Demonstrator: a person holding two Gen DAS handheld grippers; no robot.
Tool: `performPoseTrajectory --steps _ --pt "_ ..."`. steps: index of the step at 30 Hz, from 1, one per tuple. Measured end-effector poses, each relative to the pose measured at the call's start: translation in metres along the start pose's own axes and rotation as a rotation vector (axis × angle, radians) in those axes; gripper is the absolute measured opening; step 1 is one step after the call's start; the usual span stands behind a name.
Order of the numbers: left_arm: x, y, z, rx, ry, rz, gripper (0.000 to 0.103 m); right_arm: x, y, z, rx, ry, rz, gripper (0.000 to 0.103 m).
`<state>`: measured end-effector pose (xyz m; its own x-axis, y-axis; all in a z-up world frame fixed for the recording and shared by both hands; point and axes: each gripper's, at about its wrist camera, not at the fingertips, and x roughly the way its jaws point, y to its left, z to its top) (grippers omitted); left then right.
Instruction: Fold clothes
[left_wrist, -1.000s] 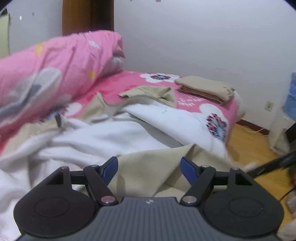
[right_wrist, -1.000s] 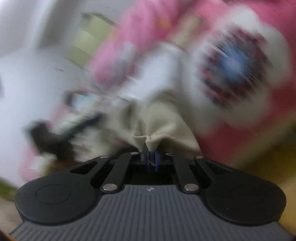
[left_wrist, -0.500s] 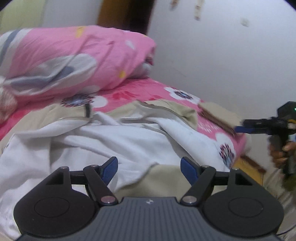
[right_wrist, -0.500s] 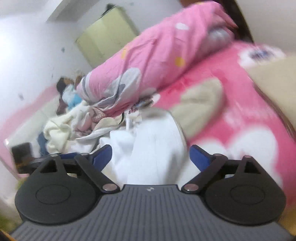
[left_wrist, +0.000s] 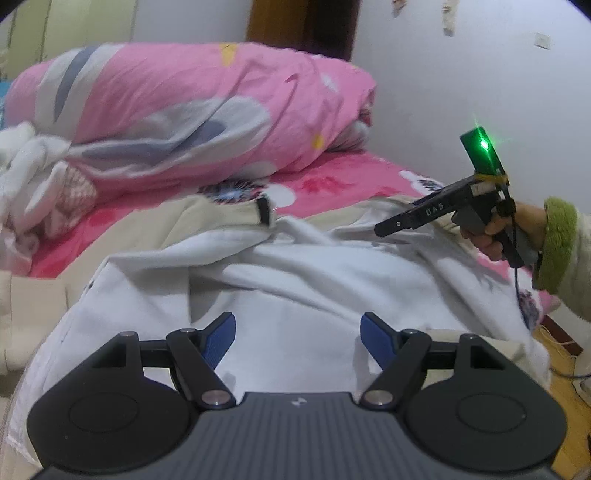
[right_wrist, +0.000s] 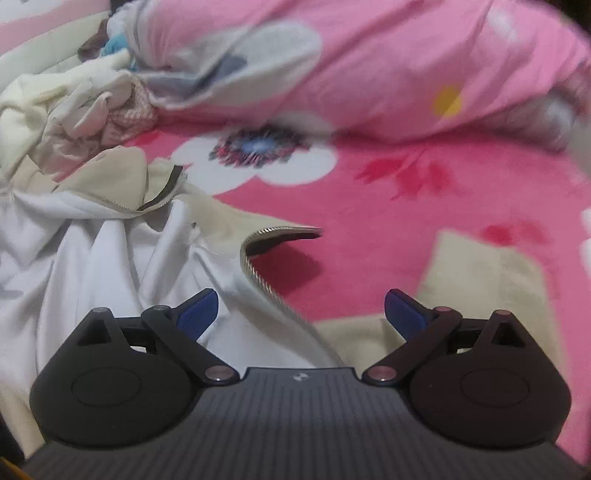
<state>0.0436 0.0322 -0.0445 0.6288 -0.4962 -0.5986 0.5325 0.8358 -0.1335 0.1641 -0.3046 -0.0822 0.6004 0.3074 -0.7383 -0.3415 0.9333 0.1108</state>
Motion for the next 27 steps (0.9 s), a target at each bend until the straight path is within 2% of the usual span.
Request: performPoseTrajectory --steps 3,5,8,9,10,11,12,13,16,20,22,24,25,26,27 --pt "0.005 0.009 0.001 -0.007 -0.003 0.032 0.075 0.026 0.009 0.007 -0.024 0.077 0.05 0.096" --pt "0.006 0.014 0.004 -0.015 -0.012 0.049 0.075 0.035 0.021 0.008 -0.055 0.096 0.051 0.096" --pt "0.004 0.019 0.016 -0.008 -0.041 0.074 0.075 0.04 0.037 0.008 -0.11 0.082 0.03 0.085" --pt "0.003 0.018 0.021 0.013 -0.05 0.09 0.075 0.039 0.04 0.009 -0.115 0.079 0.027 0.074" --pt "0.003 0.017 0.027 0.039 -0.059 0.107 0.075 0.038 0.042 0.01 -0.122 0.073 0.023 0.057" --pt "0.004 0.014 0.033 0.071 -0.061 0.127 0.076 0.036 0.045 0.01 -0.132 0.068 0.004 0.051" --pt "0.009 0.01 0.038 0.109 -0.061 0.152 0.078 0.035 0.048 0.01 -0.139 0.066 -0.019 0.035" --pt "0.015 0.006 0.044 0.151 -0.062 0.179 0.079 0.035 0.049 0.011 -0.145 0.064 -0.036 0.024" --pt "0.045 -0.005 0.054 0.281 -0.029 0.238 0.083 0.037 0.058 0.013 -0.191 0.061 -0.089 0.023" --pt "0.095 -0.016 0.053 0.477 0.068 0.334 0.083 0.038 0.066 0.015 -0.25 0.06 -0.125 0.031" --pt "0.12 -0.018 0.051 0.552 0.116 0.383 0.077 0.042 0.06 0.018 -0.222 0.063 -0.122 0.05" --pt "0.133 -0.01 0.05 0.54 0.143 0.411 0.048 0.046 0.052 0.021 -0.185 0.067 -0.115 0.058" --pt "0.134 -0.005 0.051 0.51 0.146 0.408 0.041 0.048 0.048 0.022 -0.158 0.065 -0.101 0.056" --pt "0.134 -0.001 0.053 0.47 0.144 0.399 0.027 0.049 0.044 0.021 -0.135 0.056 -0.085 0.052" --pt "0.131 0.003 0.055 0.437 0.137 0.394 0.023 0.047 0.045 0.02 -0.131 0.036 -0.075 0.033"
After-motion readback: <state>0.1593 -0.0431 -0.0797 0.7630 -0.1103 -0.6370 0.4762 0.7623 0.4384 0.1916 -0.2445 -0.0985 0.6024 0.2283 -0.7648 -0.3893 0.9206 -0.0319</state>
